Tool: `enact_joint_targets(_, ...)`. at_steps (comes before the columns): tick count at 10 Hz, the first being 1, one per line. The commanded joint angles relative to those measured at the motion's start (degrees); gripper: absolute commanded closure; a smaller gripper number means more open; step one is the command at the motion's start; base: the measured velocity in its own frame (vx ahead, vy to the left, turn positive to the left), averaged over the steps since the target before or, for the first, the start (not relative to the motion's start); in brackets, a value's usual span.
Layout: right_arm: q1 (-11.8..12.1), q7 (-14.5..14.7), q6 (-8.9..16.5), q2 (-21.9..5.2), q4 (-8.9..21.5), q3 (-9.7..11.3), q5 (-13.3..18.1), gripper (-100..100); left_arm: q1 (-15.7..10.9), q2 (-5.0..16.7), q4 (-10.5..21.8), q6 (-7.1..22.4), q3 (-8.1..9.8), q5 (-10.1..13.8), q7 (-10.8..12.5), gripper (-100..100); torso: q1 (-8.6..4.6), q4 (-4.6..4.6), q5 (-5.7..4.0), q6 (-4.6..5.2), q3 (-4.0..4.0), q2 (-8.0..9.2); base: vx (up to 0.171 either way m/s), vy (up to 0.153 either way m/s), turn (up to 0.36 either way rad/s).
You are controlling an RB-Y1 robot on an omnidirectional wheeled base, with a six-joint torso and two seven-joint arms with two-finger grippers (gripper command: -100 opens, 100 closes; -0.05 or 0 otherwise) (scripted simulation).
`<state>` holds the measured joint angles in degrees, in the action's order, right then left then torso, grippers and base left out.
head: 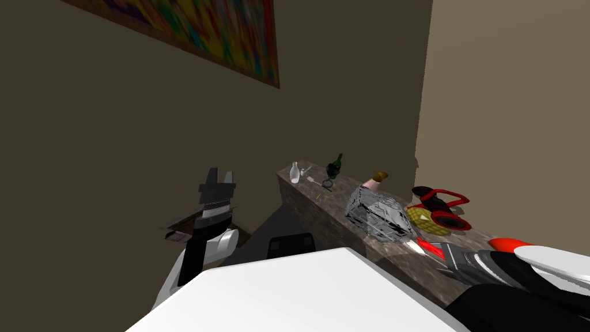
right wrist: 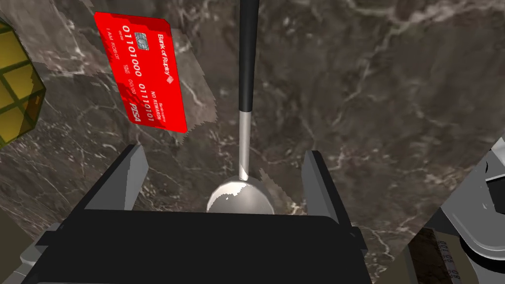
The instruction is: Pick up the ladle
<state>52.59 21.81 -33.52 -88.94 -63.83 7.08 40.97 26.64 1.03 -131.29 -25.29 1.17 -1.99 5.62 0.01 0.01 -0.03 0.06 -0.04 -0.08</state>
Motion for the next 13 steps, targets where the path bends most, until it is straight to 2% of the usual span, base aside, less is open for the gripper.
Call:
enact_joint_targets(1,-2.1,0.3,1.3,-0.9,-0.5,2.9,-2.9,-100,0.0,0.0,0.0,0.0,0.00,0.0,0.0,0,0.00,0.00,0.00,0.00,0.00,0.00,-0.040,-0.012,0.155)
enact_joint_targets(2,-2.1,0.3,1.3,-0.9,-0.5,3.8,-2.9,-100,0.0,0.0,0.0,0.0,-0.01,0.0,0.0,0,0.01,0.03,0.01,-0.06,0.07,0.14,-0.061,-0.020,0.075)
enact_joint_targets(3,-4.2,0.6,2.5,-1.8,-1.0,5.6,-5.5,-100,0.0,0.0,0.0,0.0,0.00,0.0,0.0,0,-0.01,0.06,0.00,0.02,0.15,0.25,-0.082,-0.018,0.110)
enact_joint_targets(4,-4.2,0.6,2.5,-1.8,-1.0,7.7,-5.7,-100,0.0,0.0,0.0,0.0,0.00,0.0,0.0,0,-0.02,0.08,0.00,-0.04,0.19,0.33,-0.067,-0.019,0.068)
enact_joint_targets(5,-6.3,0.9,3.8,-2.7,-1.5,9.9,-7.6,-100,0.0,0.0,0.0,0.0,0.00,0.0,0.0,0,-0.02,0.08,0.00,0.03,0.20,0.33,-0.077,-0.029,0.123)
enact_joint_targets(6,-6.3,0.9,3.8,-2.7,-1.5,11.5,-8.6,-100,0.0,0.0,0.0,0.0,0.00,0.0,0.0,0,-0.05,0.08,0.00,-0.02,0.21,0.36,-0.065,-0.018,0.081)
enact_joint_targets(7,-8.3,1.2,5.0,-3.7,-2.0,13.4,-10.6,-100,0.0,0.0,0.0,0.0,0.00,0.0,0.0,0,-0.02,0.09,-0.01,0.03,0.20,0.34,-0.075,-0.003,0.122)
enact_joint_targets(8,-8.3,1.2,5.0,-3.7,-2.0,15.1,-11.4,-100,0.0,0.0,0.0,0.0,0.00,0.0,0.0,0,0.03,0.08,0.01,-0.02,0.20,0.35,-0.057,-0.011,0.071)
enact_joint_targets(9,-10.4,1.5,6.3,-4.6,-2.4,16.8,-13.6,-100,0.0,0.0,0.0,0.0,0.00,0.0,0.0,0,0.01,0.08,0.00,0.04,0.19,0.31,-0.067,-0.013,0.129)
enact_joint_targets(10,-10.4,1.5,6.3,-4.6,-2.4,18.8,-14.3,-100,0.0,0.0,0.0,0.0,0.00,0.0,0.0,0,0.00,0.08,0.01,-0.02,0.19,0.31,-0.058,-0.019,0.070)
enact_joint_targets(11,-10.4,1.5,6.3,-4.6,-2.4,19.2,-14.3,-100,0.0,0.0,0.0,0.0,0.00,0.0,0.0,0,-0.02,0.08,0.00,0.04,0.18,0.30,-0.026,-0.012,-0.017)
enact_joint_targets(12,-12.5,1.8,7.5,-5.5,-2.9,21.4,-17.1,-100,0.0,0.0,0.0,0.0,0.00,0.0,0.0,0,-0.01,0.07,0.00,0.05,0.15,0.23,-0.052,-0.010,0.125)
enact_joint_targets(13,-12.5,1.8,7.5,-5.5,-2.9,23.1,-17.1,-100,0.0,0.0,0.0,0.0,0.00,0.0,0.0,0,0.00,0.06,0.01,-0.02,0.15,0.25,-0.060,-0.007,0.086)
